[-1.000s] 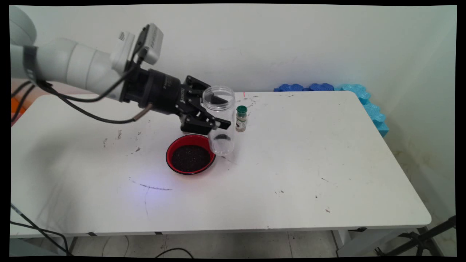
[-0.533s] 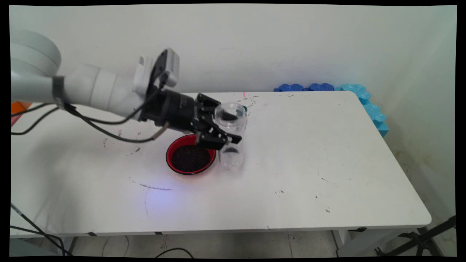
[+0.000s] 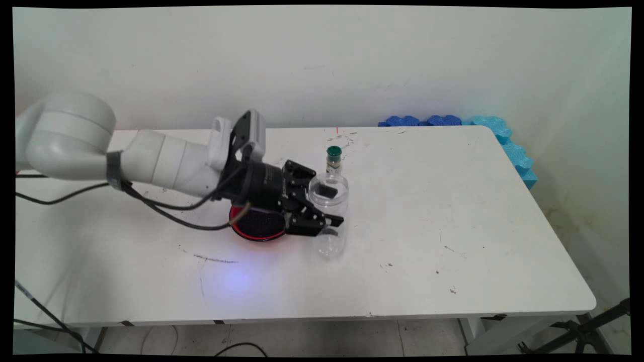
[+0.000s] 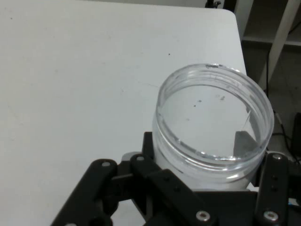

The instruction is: Place the picked object on the table

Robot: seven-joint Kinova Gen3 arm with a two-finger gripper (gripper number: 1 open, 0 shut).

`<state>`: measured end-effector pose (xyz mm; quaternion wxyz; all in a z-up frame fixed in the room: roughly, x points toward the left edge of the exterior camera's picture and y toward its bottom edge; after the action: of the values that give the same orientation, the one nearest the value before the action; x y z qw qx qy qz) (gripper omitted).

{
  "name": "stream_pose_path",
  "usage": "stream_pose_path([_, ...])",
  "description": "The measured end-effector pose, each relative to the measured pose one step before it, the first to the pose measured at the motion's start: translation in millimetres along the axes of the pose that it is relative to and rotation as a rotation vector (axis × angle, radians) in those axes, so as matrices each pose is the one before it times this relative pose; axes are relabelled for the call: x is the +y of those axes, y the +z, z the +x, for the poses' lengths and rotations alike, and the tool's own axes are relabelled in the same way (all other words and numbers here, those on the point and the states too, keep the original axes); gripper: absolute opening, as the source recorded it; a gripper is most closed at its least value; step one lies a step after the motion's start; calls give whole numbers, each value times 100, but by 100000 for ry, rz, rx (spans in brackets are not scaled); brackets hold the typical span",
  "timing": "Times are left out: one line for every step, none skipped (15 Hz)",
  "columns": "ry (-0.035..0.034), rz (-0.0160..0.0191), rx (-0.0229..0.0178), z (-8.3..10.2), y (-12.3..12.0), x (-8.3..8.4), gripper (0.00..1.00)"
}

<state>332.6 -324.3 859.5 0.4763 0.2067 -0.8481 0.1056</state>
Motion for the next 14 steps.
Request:
stream_pose_path([-264, 89, -71, -514, 364, 122, 0])
stream_pose_path([-303, 80, -74, -475, 349, 107, 0])
stream_pose_path([-233, 126, -20, -376, 276, 75, 0])
stream_pose_path([-327, 131, -15, -403, 313, 85, 0])
stream_pose_path([-266, 80, -51, -332, 251, 74, 0])
stream_pose_path([-199, 51, -54, -216, 161, 48, 0])
stream_pose_path([-312, 61, -123, -369, 256, 94, 0])
stream_pose_path([-243, 57, -121, -293, 201, 69, 0])
stream_pose_path([-309, 76, -112, -305, 215, 70, 0])
stream_pose_path([-282, 82, -106, -277, 200, 56, 0])
stream_pose_path([-186, 106, -76, -211, 157, 34, 0])
stream_pose_path([-190, 108, -46, -211, 169, 27, 0])
stream_pose_path([-119, 60, -31, -135, 115, 16, 0])
stream_pose_path([-91, 84, 10, -112, 106, 10, 0])
